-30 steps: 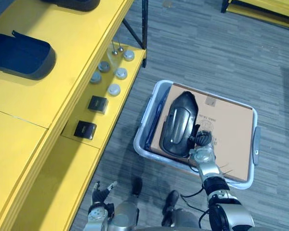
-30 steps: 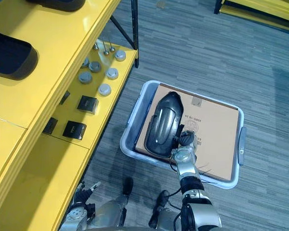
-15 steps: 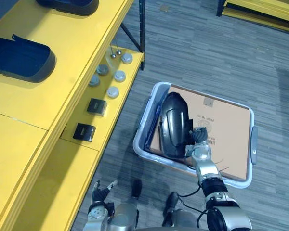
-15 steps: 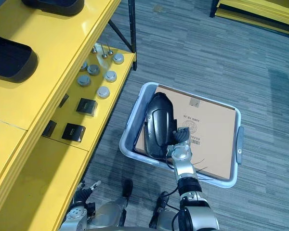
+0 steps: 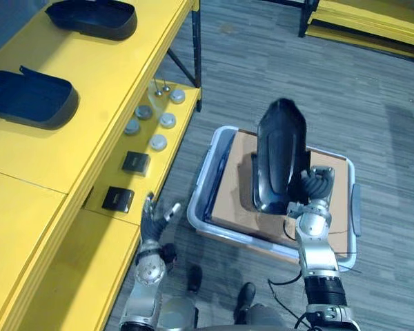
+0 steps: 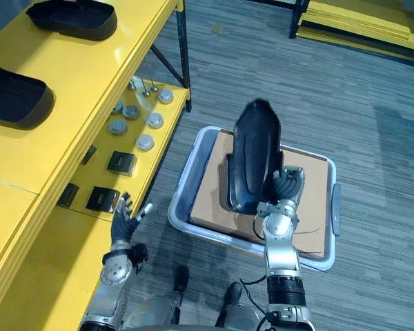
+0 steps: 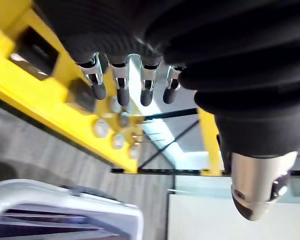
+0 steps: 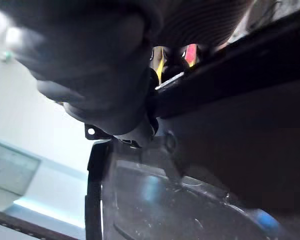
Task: Walk over and take plastic housings, then place them on the shelf
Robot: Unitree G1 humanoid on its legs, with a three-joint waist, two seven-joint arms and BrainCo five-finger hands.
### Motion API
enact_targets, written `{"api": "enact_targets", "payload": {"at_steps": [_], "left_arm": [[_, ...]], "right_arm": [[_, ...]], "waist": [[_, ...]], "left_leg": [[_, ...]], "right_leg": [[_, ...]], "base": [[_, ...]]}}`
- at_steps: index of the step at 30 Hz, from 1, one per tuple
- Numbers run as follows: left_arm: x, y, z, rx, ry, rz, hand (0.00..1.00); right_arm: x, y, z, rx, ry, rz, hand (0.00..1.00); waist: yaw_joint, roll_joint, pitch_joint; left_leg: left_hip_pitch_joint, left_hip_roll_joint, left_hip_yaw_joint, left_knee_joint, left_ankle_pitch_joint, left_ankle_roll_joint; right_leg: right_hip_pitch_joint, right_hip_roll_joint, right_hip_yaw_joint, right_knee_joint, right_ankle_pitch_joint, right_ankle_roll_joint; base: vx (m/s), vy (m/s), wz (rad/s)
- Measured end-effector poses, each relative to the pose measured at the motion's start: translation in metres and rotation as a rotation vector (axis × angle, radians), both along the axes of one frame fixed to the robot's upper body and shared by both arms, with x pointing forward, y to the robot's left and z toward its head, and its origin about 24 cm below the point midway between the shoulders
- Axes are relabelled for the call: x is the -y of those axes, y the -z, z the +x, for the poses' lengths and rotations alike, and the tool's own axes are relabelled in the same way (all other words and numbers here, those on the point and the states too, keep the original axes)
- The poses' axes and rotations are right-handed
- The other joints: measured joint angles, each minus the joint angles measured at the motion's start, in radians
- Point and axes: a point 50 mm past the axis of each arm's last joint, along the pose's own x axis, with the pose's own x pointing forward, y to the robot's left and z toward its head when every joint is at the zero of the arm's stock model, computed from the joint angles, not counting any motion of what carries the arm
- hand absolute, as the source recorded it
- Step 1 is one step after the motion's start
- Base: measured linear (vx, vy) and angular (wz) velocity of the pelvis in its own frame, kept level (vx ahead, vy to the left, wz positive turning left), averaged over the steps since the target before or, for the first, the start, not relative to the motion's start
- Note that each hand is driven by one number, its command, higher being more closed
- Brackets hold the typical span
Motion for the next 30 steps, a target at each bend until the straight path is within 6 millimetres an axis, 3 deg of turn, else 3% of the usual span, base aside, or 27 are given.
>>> {"api": "enact_targets", "payload": {"at_steps": [8, 15, 18, 19, 24, 25, 30], "left_arm": [[0.038, -0.032, 0.009, 0.143, 0.133, -0.033, 0.0], [0.05, -0.029, 0.017, 0.124, 0.137, 0.035, 0.0], [0.048, -0.028, 0.021, 0.108, 0.094, 0.038, 0.0], [0.048, -0.028, 0.021, 0.108, 0.089, 0.038, 1.0], [0.046, -0.035, 0.026, 0.136, 0.084, 0.056, 1.0], [0.046, -0.036, 0.027, 0.142, 0.087, 0.06, 1.0], [0.044, -0.035, 0.029, 0.132, 0.085, 0.055, 1.0]], "right_arm": [[-0.053, -0.031, -0.012, 0.172, -0.212, -0.013, 1.0], [-0.09, -0.044, -0.024, 0.269, -0.407, 0.065, 1.0], [-0.095, -0.044, -0.025, 0.266, -0.46, 0.127, 1.0], [-0.096, -0.043, -0.025, 0.262, -0.47, 0.148, 1.0], [-0.098, -0.04, -0.027, 0.249, -0.514, 0.212, 1.0], [-0.099, -0.04, -0.027, 0.25, -0.52, 0.212, 0.0], [-0.108, -0.04, -0.032, 0.27, -0.606, 0.216, 0.0]], "waist": [[-0.017, 0.002, -0.05], [-0.029, 0.004, -0.087], [-0.038, 0.004, -0.094], [-0.041, 0.004, -0.096], [-0.046, 0.007, -0.112], [-0.046, 0.007, -0.113], [-0.068, 0.007, -0.125]], "left_leg": [[0.025, 0.01, 0.039, 0.002, -0.011, 0.006], [0.037, 0.014, 0.063, -0.001, -0.011, 0.005], [0.039, 0.014, 0.073, -0.002, -0.011, 0.005], [0.039, 0.014, 0.076, -0.002, -0.011, 0.005], [0.04, 0.014, 0.089, -0.002, -0.011, 0.005], [0.041, 0.015, 0.089, -0.002, -0.011, 0.005], [0.041, 0.015, 0.089, -0.003, -0.011, 0.005]], "right_leg": [[0.0, 0.006, 0.049, 0.008, 0.004, -0.004], [0.0, 0.009, 0.073, 0.008, 0.009, -0.006], [0.0, 0.009, 0.078, 0.007, 0.015, -0.008], [0.0, 0.009, 0.08, 0.005, 0.017, -0.008], [-0.004, 0.01, 0.097, -0.002, 0.025, -0.008], [-0.004, 0.011, 0.099, -0.002, 0.025, -0.008], [-0.004, 0.011, 0.1, -0.002, 0.027, -0.008]], "base": [[-0.04, 0.006, -0.17], [-0.02, -0.007, -0.1], [-0.02, -0.003, -0.06], [-0.02, -0.001, -0.09], [-0.02, -0.007, -0.09], [-0.02, -0.013, -0.07], [0.0, -0.003, -0.01]]}}
